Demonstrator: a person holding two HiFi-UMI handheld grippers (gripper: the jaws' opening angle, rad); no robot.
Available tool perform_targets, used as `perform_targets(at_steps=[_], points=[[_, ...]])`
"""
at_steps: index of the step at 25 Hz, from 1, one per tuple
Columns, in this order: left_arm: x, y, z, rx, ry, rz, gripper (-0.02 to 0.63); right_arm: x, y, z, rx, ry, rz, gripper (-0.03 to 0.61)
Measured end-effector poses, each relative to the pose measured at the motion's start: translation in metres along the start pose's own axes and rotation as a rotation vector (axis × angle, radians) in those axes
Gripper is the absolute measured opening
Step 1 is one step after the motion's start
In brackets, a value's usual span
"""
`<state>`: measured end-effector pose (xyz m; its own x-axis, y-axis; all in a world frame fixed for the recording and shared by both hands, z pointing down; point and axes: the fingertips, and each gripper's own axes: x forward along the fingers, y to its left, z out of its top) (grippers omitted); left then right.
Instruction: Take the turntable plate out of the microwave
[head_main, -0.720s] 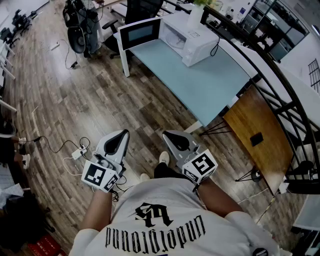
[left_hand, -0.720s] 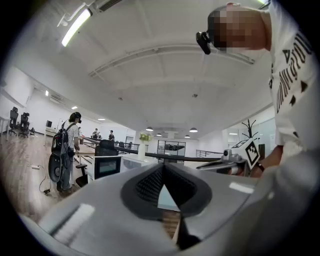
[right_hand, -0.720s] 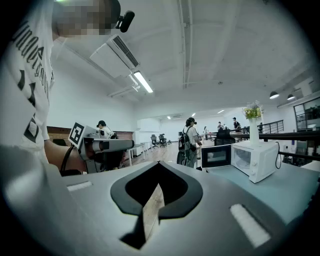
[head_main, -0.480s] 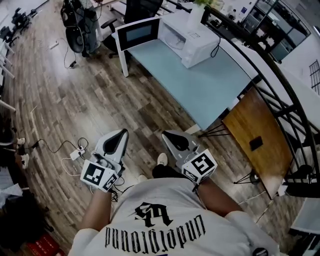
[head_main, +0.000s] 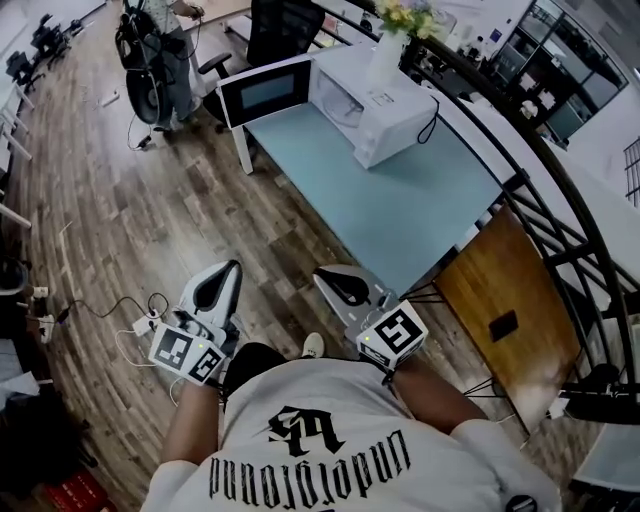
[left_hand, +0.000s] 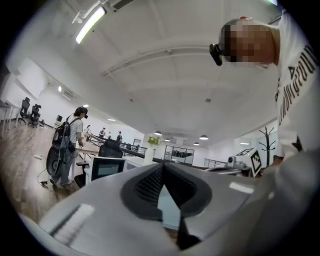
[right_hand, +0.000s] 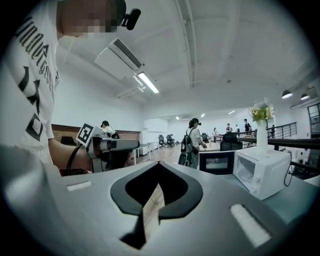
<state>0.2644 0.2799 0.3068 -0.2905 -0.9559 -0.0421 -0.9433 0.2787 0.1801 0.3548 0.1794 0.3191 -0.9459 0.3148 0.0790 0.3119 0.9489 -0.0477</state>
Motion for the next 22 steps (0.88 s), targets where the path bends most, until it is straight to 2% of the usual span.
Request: perform_targets(at_steps=[3, 6, 13, 18, 22], points=[[0.012, 0.022, 0.002, 0.043, 0.025, 0.067, 0.049, 0.008, -0.020, -0.002, 0.012, 0.004, 0.006, 0.003], [0.025, 0.039, 0.001, 0.090, 0.040, 0.086, 0.049, 0.021, -0.040, -0.007, 0.022, 0.012, -0.001, 0.003], [0.064, 0.081, 0.003, 0.104, 0.043, 0.037, 0.049, 0.070, -0.076, -0.010, 0.051, 0.026, -0.030, 0.003], [0.089, 0.135, 0.013, 0.080, 0.052, -0.021, 0.049, 0.126, -0.105, -0.001, 0.076, 0.014, -0.077, 0.003], [0.107, 0.178, 0.028, 0.099, 0.062, -0.081, 0.049, 0.176, -0.118, 0.012, 0.074, 0.009, -0.116, 0.003]])
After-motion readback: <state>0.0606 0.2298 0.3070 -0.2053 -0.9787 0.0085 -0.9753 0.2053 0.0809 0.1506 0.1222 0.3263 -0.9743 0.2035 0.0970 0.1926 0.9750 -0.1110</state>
